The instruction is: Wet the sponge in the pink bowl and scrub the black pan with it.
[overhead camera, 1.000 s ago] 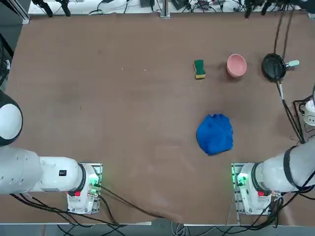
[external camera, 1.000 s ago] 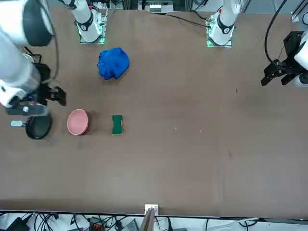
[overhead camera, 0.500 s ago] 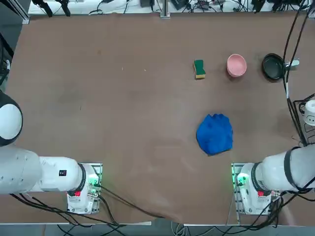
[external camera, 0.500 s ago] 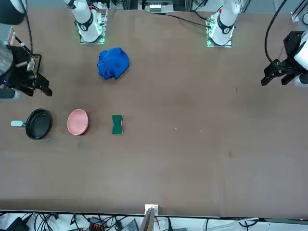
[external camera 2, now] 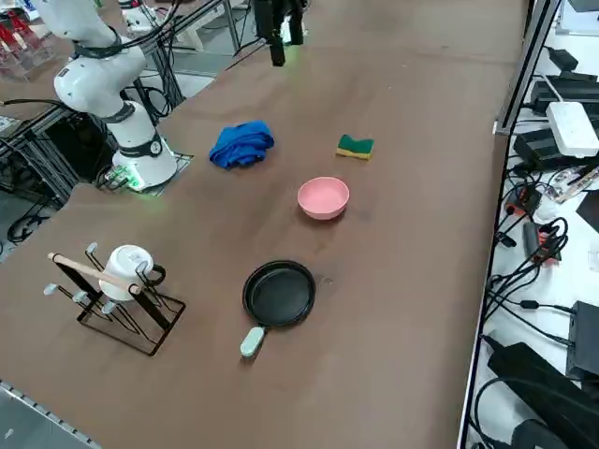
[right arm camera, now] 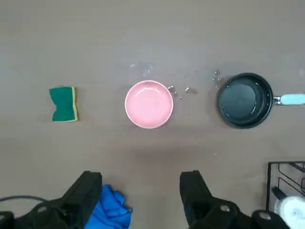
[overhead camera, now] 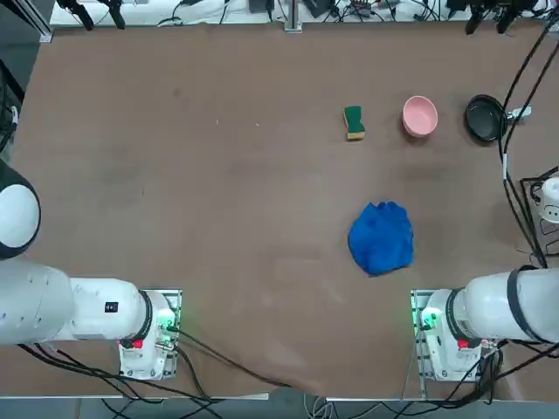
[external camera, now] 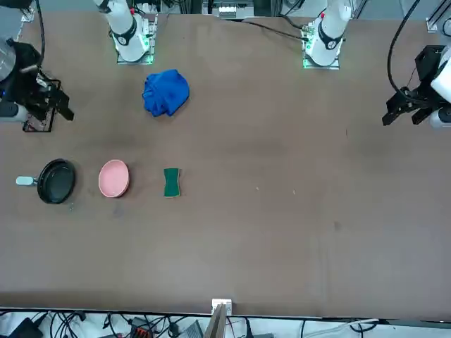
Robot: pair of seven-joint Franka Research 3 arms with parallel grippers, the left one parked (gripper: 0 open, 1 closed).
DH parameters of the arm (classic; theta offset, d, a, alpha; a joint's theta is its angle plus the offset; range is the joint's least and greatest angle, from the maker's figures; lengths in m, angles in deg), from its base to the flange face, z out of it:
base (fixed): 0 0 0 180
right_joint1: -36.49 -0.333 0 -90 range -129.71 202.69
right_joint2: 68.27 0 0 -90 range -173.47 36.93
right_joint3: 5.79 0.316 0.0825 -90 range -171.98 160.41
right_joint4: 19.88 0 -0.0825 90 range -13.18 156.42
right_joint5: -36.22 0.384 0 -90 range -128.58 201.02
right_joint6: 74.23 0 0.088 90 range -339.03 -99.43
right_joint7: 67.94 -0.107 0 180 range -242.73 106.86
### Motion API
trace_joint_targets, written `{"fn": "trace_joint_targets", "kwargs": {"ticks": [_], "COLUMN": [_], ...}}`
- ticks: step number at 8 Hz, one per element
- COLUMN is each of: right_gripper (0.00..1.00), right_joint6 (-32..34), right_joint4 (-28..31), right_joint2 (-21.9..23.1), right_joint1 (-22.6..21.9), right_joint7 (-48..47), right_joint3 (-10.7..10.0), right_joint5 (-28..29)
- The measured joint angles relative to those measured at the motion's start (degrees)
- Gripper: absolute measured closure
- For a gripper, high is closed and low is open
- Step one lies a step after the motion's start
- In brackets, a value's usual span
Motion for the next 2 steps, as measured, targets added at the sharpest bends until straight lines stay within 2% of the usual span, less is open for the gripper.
{"fn": "trace_joint_targets", "kwargs": {"ticks": [2], "right_gripper": [0.00], "right_joint6": [0.5], "right_joint4": [0.2], "right_joint2": [0.8], "right_joint1": [0.0], "right_joint7": [0.0], "right_joint3": [-1.8], "right_joint5": [2.5]}}
